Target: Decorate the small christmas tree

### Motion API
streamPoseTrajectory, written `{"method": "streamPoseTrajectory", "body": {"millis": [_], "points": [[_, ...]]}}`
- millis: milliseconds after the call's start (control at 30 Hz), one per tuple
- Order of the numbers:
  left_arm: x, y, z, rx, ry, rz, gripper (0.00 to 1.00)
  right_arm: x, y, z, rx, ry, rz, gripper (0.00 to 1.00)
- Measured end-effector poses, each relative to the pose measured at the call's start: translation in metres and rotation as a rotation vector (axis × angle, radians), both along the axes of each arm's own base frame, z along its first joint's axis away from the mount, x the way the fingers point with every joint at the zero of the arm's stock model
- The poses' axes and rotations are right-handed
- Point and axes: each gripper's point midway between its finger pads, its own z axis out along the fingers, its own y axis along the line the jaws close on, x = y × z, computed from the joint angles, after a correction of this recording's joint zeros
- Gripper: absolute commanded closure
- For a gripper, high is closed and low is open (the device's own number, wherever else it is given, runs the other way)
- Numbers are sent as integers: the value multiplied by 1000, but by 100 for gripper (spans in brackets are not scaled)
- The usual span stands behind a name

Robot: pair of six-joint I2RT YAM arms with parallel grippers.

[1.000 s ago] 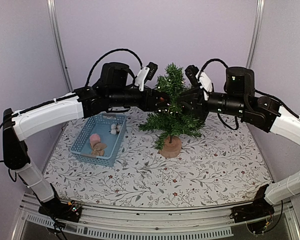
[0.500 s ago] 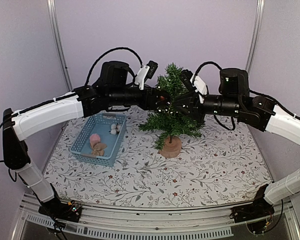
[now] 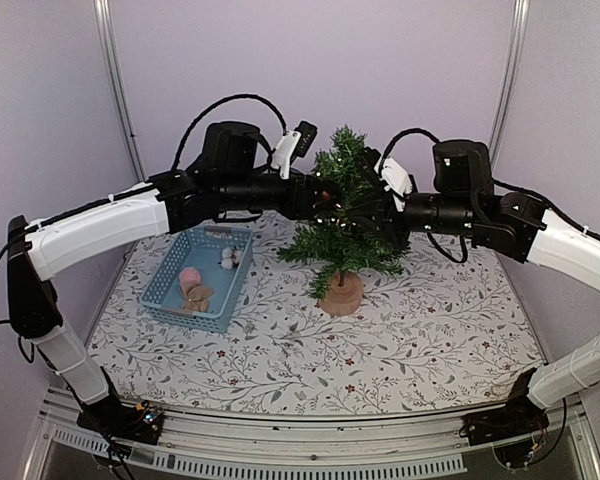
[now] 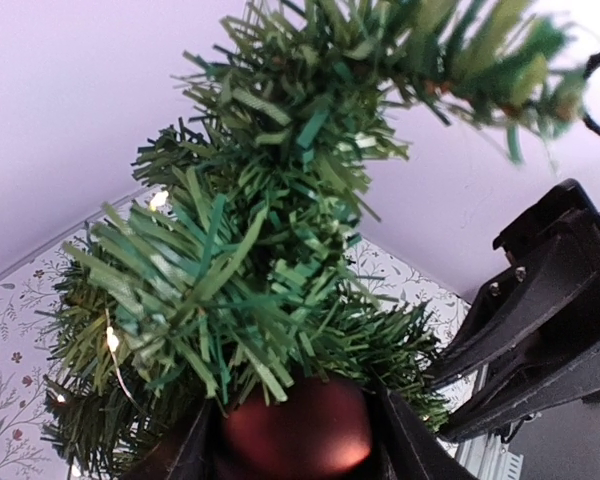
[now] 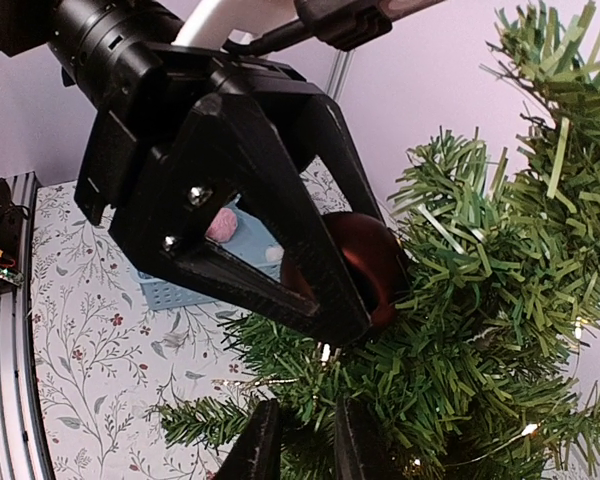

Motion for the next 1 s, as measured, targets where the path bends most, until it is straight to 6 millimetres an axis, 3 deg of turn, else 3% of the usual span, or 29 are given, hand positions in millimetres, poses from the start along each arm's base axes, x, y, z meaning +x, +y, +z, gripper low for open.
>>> {"method": "streamPoseTrajectory", "body": {"millis": [233, 733, 1000], "points": [[1, -1, -3, 5, 4, 0, 99, 9, -4, -4, -33, -26, -48, 83], [2, -4, -8, 11, 11, -4, 99, 19, -8, -13, -75, -40, -98, 79], [4, -4, -12, 18, 15, 2, 98, 23, -12, -13, -84, -50, -124, 83]]}}
